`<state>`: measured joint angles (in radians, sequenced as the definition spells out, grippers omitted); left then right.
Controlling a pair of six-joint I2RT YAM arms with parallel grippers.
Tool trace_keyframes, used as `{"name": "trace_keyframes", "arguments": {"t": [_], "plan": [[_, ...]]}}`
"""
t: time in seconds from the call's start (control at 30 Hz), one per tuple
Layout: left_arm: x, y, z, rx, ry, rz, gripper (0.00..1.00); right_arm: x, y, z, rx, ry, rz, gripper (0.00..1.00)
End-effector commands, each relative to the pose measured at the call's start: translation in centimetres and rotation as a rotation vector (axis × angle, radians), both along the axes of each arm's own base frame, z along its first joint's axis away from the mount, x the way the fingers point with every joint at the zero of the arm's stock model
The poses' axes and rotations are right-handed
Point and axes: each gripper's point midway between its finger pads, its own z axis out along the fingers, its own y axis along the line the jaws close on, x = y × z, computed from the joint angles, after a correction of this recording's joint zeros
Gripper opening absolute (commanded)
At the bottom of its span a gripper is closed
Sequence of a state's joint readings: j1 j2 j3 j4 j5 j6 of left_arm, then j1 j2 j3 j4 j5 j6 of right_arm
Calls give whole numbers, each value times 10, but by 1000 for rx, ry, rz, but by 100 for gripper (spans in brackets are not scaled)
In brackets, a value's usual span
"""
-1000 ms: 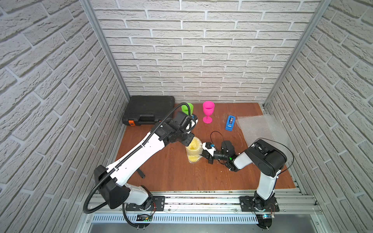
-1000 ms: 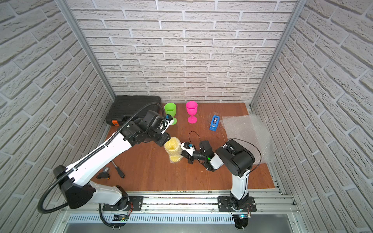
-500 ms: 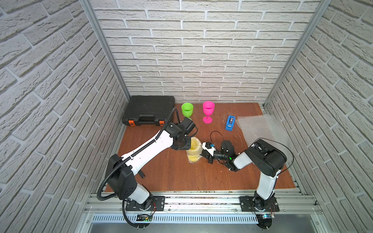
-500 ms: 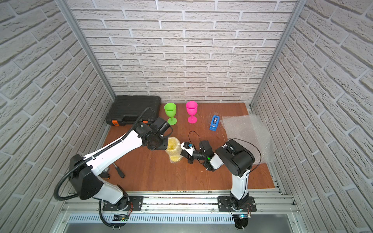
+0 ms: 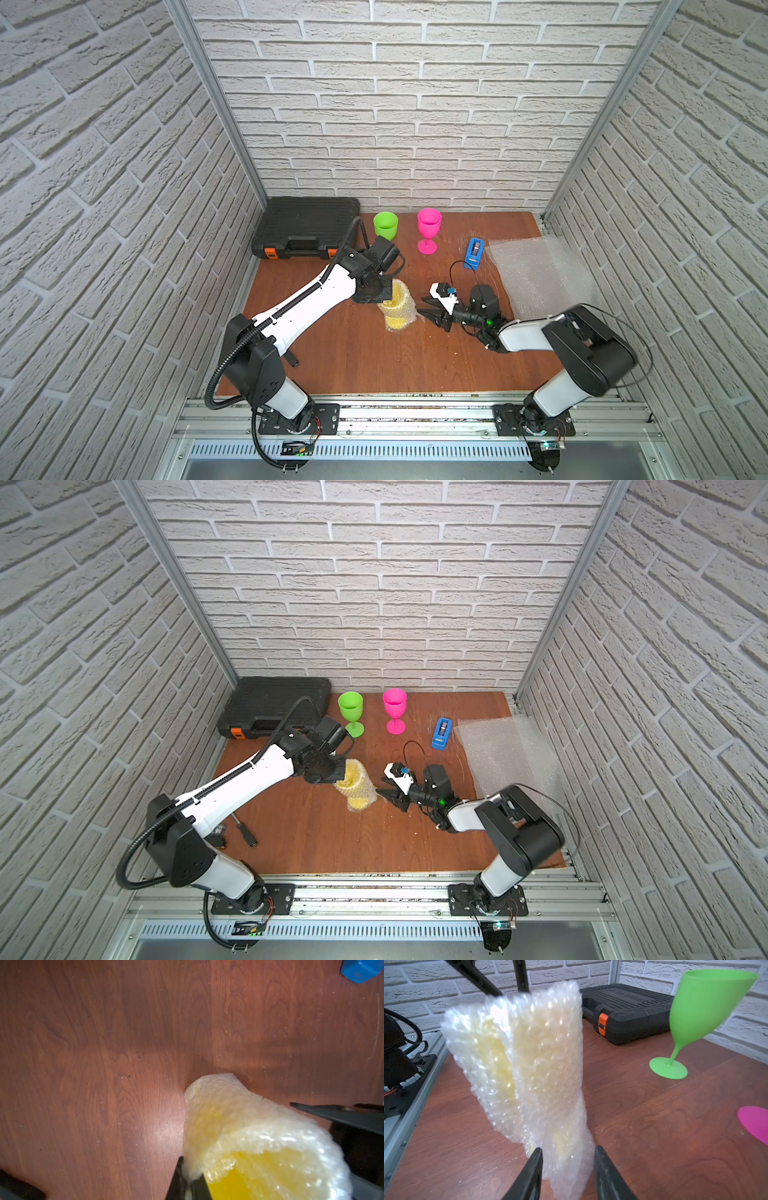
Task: Wrap wine glasses in bubble wrap
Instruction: Wrap the bubble wrap at the center of the board, then pick up the bubble wrap from the center of the board.
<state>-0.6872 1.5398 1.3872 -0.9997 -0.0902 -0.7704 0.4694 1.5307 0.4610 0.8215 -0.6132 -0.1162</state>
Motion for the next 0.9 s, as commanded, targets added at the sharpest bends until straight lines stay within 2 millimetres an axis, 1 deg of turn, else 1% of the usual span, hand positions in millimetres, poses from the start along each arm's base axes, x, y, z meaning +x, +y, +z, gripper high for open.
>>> {"name": "trace_keyframes", "arguments": {"t": [0.0,0.07,0.13,0.23,0.27,0.33,0.37,0.43,0.5,0.57,0.67,0.77,0.87], "plan": [[2,6,6,45,-11,-29,6,1,-3,17,2,131,-57,42],[2,3,8,47,-14,-48,7,13,-7,33,23,233,-161,40],[1,1,8,63,-19,-67,9,20,-4,45,33,389,-251,35],[-1,-3,5,62,-7,-60,10,20,5,46,-27,622,-385,32],[-2,-4,4,62,-4,-61,10,16,6,42,-63,704,-424,32],[-2,-8,1,66,0,-65,10,9,16,44,-112,814,-440,30],[-2,-10,0,68,2,-65,10,6,20,45,-134,828,-453,30],[-2,-14,-3,65,2,-67,11,1,24,54,-159,826,-494,34],[-1,-17,-4,59,1,-65,11,-1,24,64,-163,816,-538,37],[-1,-20,-4,51,-3,-64,11,-2,22,68,-184,817,-585,39],[0,-23,-1,34,-13,-63,11,-5,16,66,-261,803,-647,41],[0,-30,1,1,-16,-70,11,-6,16,61,-310,802,-666,41],[-1,-34,3,-16,-23,-68,11,-4,11,52,-367,798,-701,40]]}}
